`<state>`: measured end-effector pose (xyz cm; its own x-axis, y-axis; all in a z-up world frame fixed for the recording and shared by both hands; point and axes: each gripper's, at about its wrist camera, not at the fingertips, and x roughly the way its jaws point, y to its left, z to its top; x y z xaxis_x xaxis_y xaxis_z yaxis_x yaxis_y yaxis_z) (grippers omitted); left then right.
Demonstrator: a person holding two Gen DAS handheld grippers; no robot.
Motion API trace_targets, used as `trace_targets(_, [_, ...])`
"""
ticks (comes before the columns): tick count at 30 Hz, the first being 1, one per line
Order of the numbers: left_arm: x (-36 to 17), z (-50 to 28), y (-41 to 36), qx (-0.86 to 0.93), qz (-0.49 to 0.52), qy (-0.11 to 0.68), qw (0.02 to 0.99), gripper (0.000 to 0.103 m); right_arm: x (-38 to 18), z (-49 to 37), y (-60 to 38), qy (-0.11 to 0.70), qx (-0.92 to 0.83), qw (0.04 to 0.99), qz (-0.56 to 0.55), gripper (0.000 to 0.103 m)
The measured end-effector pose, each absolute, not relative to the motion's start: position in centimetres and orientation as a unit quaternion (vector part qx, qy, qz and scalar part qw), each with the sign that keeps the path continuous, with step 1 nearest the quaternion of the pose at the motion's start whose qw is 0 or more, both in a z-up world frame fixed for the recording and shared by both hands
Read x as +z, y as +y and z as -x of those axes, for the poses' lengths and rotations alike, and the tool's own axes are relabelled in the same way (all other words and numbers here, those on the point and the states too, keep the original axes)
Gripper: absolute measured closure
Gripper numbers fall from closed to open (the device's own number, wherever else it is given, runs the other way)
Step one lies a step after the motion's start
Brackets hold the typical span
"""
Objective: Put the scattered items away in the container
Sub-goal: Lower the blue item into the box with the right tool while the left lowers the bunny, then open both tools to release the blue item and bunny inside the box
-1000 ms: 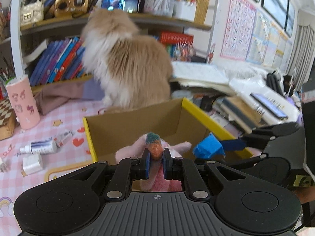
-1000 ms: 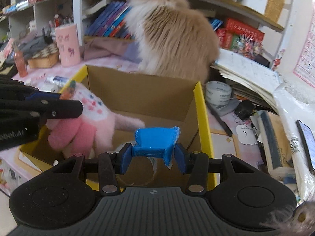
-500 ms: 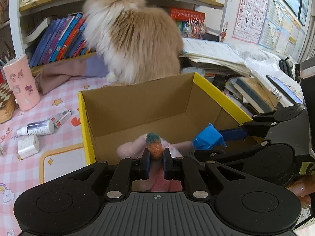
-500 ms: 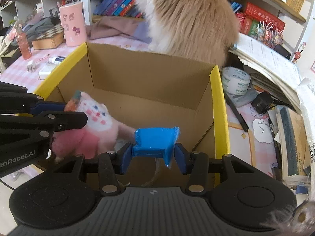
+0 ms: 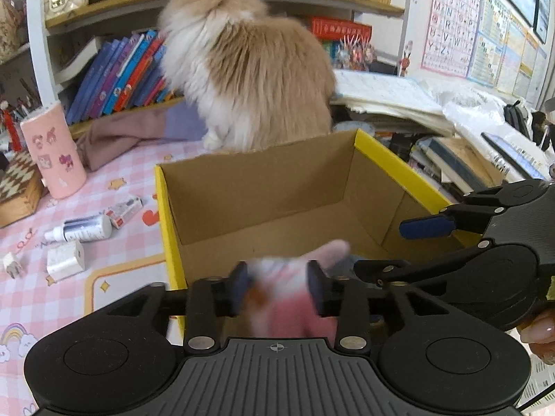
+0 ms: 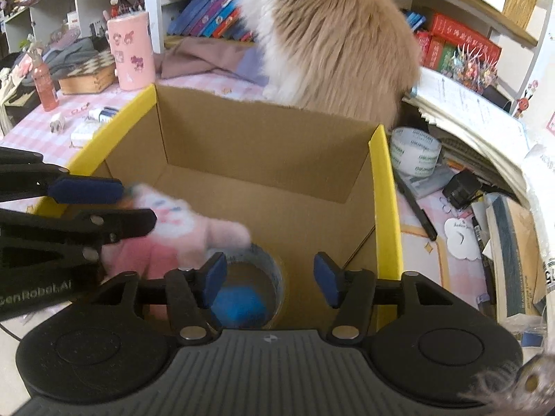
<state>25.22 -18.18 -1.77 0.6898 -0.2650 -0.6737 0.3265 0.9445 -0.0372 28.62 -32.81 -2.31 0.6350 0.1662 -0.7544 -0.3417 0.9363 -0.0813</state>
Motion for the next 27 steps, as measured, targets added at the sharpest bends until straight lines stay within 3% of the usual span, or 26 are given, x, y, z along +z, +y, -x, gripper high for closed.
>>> trace_targets(4, [-0.8, -24.5, -17.7, -0.153, -0.04, 0.335, 0.929, 0.042, -1.3, -28.0, -33.2, 0.386, 0.133, 0.907, 0.104, 0.044])
trace_targets(7, [0.1, -23.9, -17.5, -0.152, -0.036, 0.318, 0.935, 0.036, -0.5, -27.4, -33.5, 0.375, 0.126, 0.913, 0.098, 0.041])
trace_targets(16, [2.4, -20.9, -16.9, -0.154, -0.03, 0.279, 0.947, 0.025, 1.7, -24.3, -33.5, 0.334, 0.11, 0.932, 0.084, 0.037])
trace_targets(27, [3.5, -16.8, -15.1, -0.172, -0.02, 0.259, 0.95, 0.023, 3.2, -19.2, -32.3, 0.31, 0.081, 0.944, 0.074, 0.037])
